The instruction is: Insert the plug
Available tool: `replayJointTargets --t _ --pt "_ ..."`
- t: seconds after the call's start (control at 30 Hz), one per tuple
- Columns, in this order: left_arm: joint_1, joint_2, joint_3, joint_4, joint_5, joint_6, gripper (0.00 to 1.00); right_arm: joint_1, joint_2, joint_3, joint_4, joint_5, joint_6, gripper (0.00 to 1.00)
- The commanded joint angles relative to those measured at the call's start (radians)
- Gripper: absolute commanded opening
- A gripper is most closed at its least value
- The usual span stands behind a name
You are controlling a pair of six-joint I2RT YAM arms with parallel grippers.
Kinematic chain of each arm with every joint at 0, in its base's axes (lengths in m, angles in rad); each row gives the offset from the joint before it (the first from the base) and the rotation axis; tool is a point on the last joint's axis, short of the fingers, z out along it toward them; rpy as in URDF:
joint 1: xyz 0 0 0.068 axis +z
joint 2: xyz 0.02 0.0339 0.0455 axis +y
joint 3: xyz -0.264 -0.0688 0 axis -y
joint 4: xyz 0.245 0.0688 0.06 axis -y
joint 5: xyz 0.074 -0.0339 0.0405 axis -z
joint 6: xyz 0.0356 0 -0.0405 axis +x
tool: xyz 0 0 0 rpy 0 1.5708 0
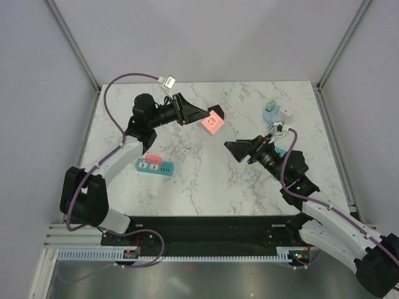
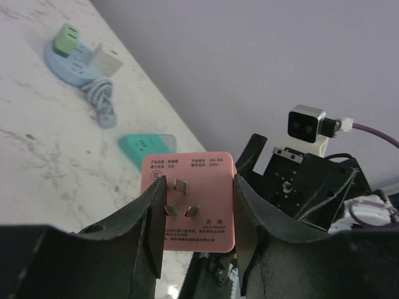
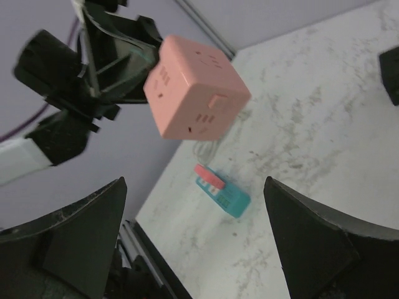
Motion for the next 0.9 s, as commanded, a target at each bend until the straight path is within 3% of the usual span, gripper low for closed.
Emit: replayJointTargets --t 0.0,0.17,0.33,0.67,0.87 --pt "-0.025 -0.088 -0.038 0.302 0.038 -0.253 0.02 -0.005 0.029 0.018 0.337 -0.137 0.102 0.98" --pt "-0.045 -0.135 -0.061 0.338 -0.001 -0.259 0.02 -0.005 0.096 0.024 0.495 -0.160 0.202 0.98" --pt "-0.072 -0.146 -0.098 0.426 -0.005 -0.339 0.02 -0.004 0.138 0.060 0.517 -0.171 0.216 0.98" --pt "-0.108 -0.158 -0.119 0.453 -0.044 -0.348 0.02 -0.004 0.208 0.111 0.590 -0.204 0.257 0.98" --pt "-0.122 -0.137 -0.128 0.495 -0.057 -0.371 0.02 -0.004 0.264 0.130 0.628 -0.229 0.285 0.88"
